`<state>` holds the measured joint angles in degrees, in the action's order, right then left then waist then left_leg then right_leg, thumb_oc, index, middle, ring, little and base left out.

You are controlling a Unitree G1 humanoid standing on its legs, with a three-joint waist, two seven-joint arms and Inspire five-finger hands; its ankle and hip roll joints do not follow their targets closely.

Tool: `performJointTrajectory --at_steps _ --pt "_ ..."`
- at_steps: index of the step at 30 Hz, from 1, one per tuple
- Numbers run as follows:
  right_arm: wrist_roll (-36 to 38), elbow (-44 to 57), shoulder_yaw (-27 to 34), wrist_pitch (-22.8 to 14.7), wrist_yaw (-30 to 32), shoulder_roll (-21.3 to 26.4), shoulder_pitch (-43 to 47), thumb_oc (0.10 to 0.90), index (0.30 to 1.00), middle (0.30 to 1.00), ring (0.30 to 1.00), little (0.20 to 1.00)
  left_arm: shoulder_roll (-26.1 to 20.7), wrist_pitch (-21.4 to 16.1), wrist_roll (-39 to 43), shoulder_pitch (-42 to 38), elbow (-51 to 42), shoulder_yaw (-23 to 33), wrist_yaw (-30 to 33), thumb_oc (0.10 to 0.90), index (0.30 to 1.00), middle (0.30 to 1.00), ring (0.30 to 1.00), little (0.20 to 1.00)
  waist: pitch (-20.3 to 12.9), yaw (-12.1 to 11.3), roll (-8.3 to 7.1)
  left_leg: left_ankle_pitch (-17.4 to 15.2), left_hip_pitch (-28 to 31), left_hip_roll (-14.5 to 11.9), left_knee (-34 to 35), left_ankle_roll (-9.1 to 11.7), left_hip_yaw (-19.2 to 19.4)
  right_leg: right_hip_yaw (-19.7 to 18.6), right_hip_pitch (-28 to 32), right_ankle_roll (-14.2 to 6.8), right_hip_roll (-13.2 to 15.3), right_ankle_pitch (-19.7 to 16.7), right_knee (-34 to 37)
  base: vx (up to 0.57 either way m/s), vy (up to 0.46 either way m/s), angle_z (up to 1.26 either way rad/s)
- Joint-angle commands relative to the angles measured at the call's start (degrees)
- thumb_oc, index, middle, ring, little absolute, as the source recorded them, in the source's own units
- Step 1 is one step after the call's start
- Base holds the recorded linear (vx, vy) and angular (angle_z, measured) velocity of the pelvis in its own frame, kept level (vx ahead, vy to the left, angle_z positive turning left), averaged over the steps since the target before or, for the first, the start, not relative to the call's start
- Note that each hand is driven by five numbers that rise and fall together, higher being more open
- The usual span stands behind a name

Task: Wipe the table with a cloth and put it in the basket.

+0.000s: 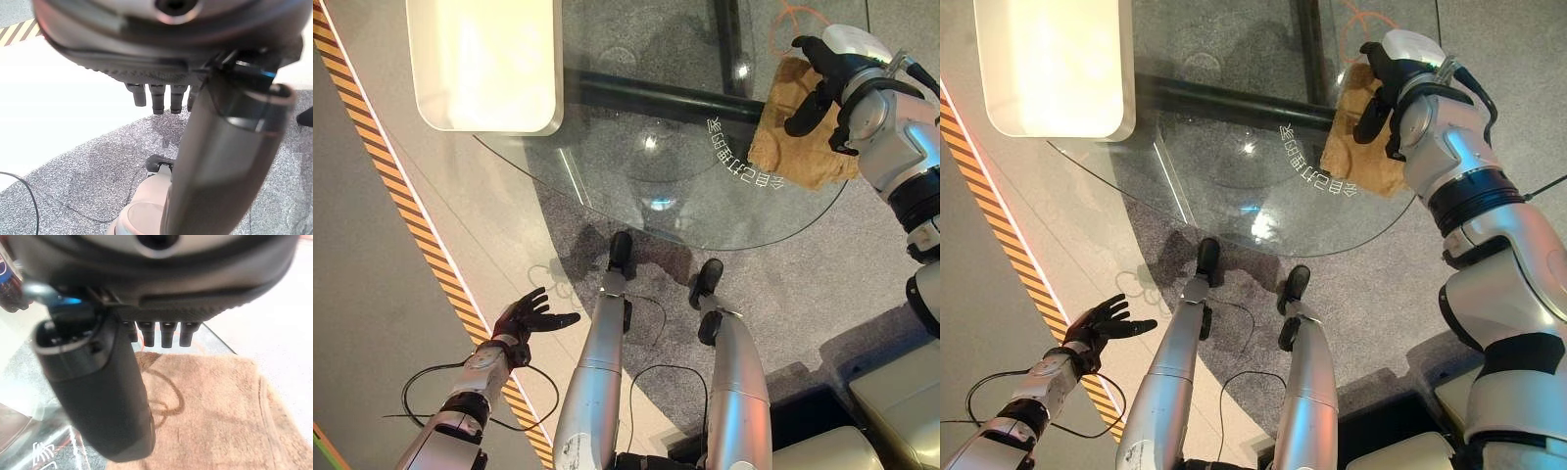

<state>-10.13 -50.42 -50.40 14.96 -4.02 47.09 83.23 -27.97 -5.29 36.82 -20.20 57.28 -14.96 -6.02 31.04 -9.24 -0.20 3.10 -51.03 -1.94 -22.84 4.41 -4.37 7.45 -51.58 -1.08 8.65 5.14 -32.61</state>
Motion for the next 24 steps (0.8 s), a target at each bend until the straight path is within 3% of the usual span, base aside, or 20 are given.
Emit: performJointTrajectory --at_steps 1,8,18,24 --pt "-3.2 -0.4 -0.1 0.2 0.6 5.7 3.8 0.800 0.900 0.900 0.900 0.900 -1.8 0.2 -2.1 5.5 -0.2 0.1 -1.0 0.800 0.900 0.900 0.900 0.900 -1.2 0.6 2.33 -3.2 0.5 -1.7 -2.9 -1.2 -0.6 2.2 1.4 -1.5 2.7 -1.7 2.7 0.00 0.000 0.00" --pt "-5.5 -2.0 -0.6 -0.3 0.4 6.2 3.8 0.800 0.900 0.900 0.900 0.900 -1.6 -0.1 -1.7 5.4 -0.2 -0.2 -0.7 0.800 0.900 0.900 0.900 0.900 -1.2 0.7 2.75 -3.0 0.1 -1.6 -2.6 -1.3 -0.5 2.0 0.7 -1.6 2.9 -1.8 2.4 0.00 0.000 0.00" --pt "-6.0 -2.4 -1.1 -0.7 5.1 6.8 4.4 0.800 0.900 0.900 0.900 0.900 -2.4 0.1 -1.1 5.2 -0.5 -0.2 -1.1 0.800 0.900 0.900 0.900 0.900 -1.2 0.8 3.12 -2.7 -0.8 -1.6 -2.5 -1.2 -0.5 1.9 -0.3 -1.7 3.0 -2.2 2.6 0.00 -0.006 0.00" --pt "-5.5 -1.9 -1.0 -1.5 1.2 6.2 4.3 0.800 0.900 0.900 0.900 0.900 -1.9 0.1 -1.4 5.3 -0.9 -0.3 -0.8 0.800 0.900 0.900 0.900 0.900 -1.2 0.7 3.15 -2.6 -0.8 -1.4 -2.1 -1.2 -0.6 2.0 -0.5 -1.6 2.8 -2.1 2.6 0.00 0.000 0.00"
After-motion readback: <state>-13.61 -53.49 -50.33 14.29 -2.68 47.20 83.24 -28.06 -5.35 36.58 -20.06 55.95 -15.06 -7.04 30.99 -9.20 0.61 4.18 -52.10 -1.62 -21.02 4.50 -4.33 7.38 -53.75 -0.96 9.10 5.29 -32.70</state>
